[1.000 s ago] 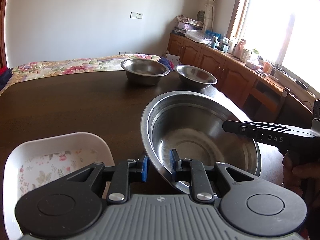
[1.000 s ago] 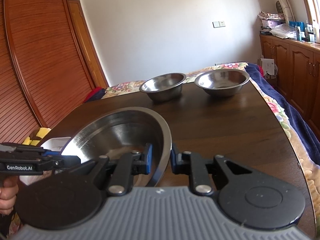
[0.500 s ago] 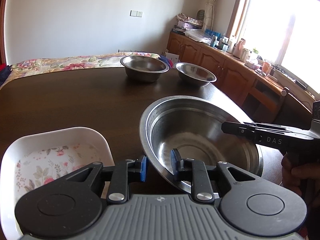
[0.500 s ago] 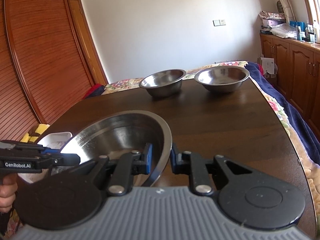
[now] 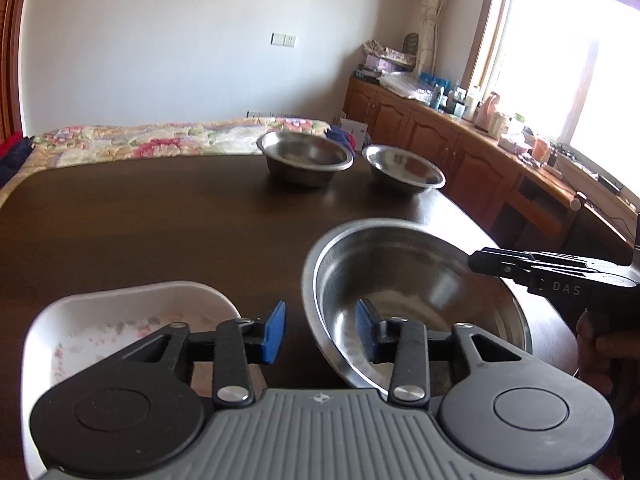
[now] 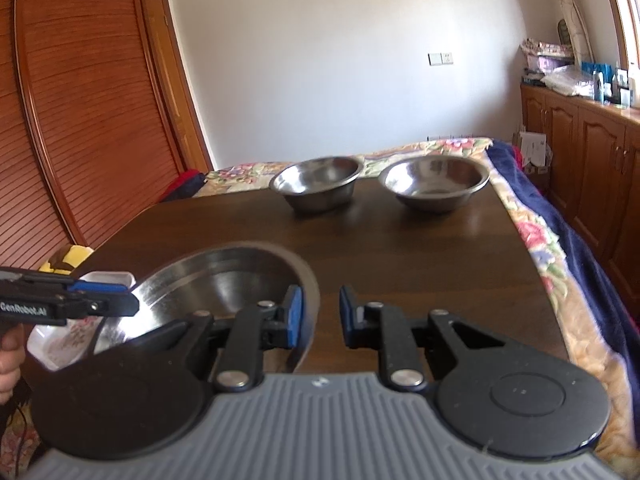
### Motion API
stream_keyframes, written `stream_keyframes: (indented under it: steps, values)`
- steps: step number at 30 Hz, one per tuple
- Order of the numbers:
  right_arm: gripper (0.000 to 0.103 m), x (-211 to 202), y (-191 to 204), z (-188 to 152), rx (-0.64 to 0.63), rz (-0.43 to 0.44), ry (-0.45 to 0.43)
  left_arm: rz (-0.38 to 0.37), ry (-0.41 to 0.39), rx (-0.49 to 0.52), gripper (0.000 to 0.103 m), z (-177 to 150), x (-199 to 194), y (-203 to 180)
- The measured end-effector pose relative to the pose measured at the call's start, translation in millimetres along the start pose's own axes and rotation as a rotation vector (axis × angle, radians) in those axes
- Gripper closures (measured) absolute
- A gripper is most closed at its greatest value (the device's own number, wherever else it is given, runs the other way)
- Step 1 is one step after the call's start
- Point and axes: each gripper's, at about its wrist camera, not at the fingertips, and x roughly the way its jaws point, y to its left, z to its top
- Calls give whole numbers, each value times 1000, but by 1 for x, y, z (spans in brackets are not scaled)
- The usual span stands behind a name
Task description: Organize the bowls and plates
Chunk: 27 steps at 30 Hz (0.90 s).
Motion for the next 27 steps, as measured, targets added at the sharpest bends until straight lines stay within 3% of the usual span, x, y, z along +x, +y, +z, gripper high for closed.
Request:
stream_keyframes:
  steps: [11,15,27]
  values:
    - [79,-7,-8,46,-121,-18,-74,44,-59,-2,54,39,3,17]
    - [64,9,-10,63,-171,-18,-84,61,-71,20,53,56,11,16]
    - [64,68,-9,94,-257,24,-39,85,-69,52,53,97,48,20]
